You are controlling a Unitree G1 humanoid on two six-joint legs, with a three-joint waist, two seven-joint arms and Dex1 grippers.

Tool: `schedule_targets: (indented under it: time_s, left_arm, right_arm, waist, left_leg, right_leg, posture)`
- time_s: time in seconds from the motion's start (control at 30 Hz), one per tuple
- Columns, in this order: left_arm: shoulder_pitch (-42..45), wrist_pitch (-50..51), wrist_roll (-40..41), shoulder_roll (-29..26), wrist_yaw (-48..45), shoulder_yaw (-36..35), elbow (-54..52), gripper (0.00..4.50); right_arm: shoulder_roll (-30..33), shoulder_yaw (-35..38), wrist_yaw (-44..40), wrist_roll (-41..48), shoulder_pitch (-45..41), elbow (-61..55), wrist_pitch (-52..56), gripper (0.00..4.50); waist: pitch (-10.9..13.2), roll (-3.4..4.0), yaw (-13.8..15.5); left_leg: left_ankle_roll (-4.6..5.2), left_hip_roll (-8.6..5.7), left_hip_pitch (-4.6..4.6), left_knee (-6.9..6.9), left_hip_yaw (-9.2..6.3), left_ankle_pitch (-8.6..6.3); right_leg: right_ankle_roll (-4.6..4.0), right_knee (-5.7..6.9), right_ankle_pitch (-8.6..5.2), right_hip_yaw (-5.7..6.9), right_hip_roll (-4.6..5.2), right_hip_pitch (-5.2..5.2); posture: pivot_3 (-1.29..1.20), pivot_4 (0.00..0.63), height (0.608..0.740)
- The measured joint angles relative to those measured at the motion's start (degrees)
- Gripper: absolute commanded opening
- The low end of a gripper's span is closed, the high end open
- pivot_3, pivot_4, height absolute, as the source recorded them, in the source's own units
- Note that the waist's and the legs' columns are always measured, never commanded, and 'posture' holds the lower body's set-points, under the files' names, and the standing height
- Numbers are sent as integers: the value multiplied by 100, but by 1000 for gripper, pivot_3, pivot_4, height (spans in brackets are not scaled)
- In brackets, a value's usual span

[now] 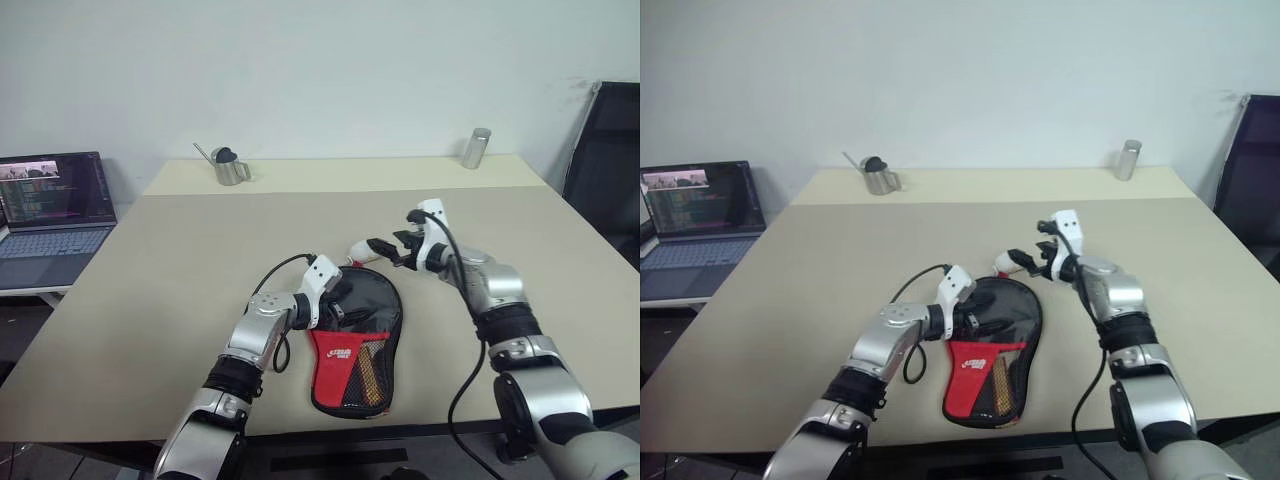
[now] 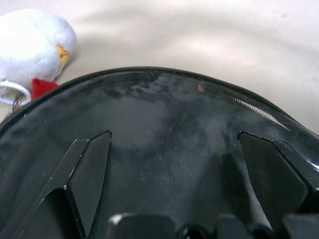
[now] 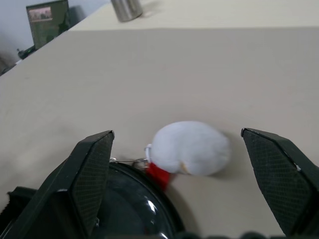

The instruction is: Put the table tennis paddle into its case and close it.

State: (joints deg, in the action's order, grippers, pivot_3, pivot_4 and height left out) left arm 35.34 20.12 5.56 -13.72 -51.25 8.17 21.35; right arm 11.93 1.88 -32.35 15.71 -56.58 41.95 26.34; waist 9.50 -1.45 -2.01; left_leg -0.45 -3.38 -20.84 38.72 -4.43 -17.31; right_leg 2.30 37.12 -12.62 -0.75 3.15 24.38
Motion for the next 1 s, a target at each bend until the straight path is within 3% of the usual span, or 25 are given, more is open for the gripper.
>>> schedule_targets:
  time_s: [0.33,0.8,1.0]
  left_arm:
    - [-720,844,155,-392,443,-57,-1376,4437]
    - [-987,1327,312,-513,803,-116,-1958,4437]
    - [-937,1318,727,-468,258,4,-1859,4437]
  right_arm:
    - [-666,165,861,-421,-772,2263,-1479,4500]
    - [-1010,392,1548,-755,-1089,3058,-2022,4500]
    - [-1081,570,1915,-797,-1190,3229,-2033,4500]
  waist:
    - [1,5,1]
    - [4,10,-47]
    - [5,11,-46]
  left_leg:
    - [-2,-1,1,-1,-1,-1]
    - [-4,-1,1,-2,-1,-1]
    - [-5,-2,-1,-2,-1,-1]
  right_leg:
    - [-1,0,0,-3,1,0]
    - [-1,0,0,-3,-1,1]
    - [-2,-4,0,-3,0,1]
  posture:
    - [0,150,740]
    - [0,150,740]
    - [0,150,740]
